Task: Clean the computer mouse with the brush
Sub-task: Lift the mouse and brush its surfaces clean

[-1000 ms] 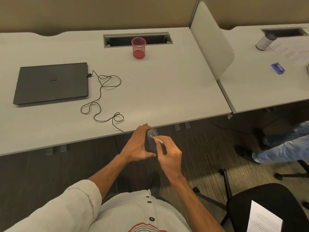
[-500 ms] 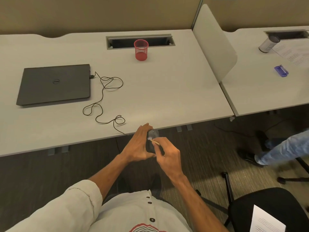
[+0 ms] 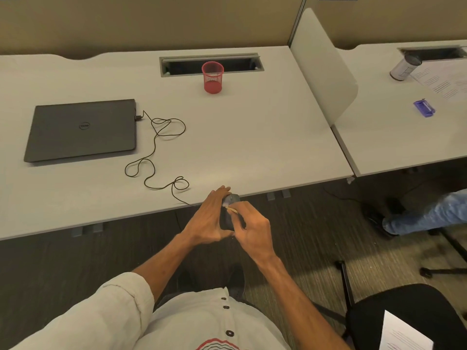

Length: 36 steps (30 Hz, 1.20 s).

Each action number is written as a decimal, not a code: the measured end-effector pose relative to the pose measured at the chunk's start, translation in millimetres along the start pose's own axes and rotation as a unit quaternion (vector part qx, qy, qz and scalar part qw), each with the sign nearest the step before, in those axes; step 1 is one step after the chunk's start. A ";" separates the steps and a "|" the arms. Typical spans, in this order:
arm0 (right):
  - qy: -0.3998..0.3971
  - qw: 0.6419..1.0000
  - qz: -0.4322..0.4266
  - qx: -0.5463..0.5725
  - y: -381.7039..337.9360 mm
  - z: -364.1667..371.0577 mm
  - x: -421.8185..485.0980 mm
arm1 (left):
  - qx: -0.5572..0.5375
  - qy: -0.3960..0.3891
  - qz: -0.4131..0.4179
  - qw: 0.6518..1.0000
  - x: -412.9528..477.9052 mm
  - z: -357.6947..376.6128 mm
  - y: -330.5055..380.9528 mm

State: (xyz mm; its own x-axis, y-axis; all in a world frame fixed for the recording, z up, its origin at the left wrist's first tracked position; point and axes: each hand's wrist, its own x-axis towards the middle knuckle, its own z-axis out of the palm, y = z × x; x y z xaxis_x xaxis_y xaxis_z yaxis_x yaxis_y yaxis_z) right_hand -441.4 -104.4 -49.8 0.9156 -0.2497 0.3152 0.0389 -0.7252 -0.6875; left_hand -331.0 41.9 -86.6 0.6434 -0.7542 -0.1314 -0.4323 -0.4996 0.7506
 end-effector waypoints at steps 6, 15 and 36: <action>0.020 1.000 0.015 0.018 1.2 -5.5 0.3 | -0.012 -0.007 -0.007 1.000 -0.8 -2.9 -3.2; 0.045 0.999 0.012 -0.021 1.8 3.9 11.7 | -0.028 -0.006 -0.011 1.000 2.5 -7.6 -0.9; -0.008 0.999 0.022 -0.023 3.7 -3.2 13.7 | -0.019 -0.001 -0.013 1.000 -4.5 -11.3 2.2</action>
State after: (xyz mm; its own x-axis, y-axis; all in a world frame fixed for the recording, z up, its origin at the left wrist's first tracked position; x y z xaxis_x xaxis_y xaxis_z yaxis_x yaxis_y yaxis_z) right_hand -429.9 -112.6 -46.0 0.9220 -0.2724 0.2752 -0.0195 -0.7425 -0.6695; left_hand -327.7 49.0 -77.0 0.6535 -0.7415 -0.1519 -0.3908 -0.5023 0.7713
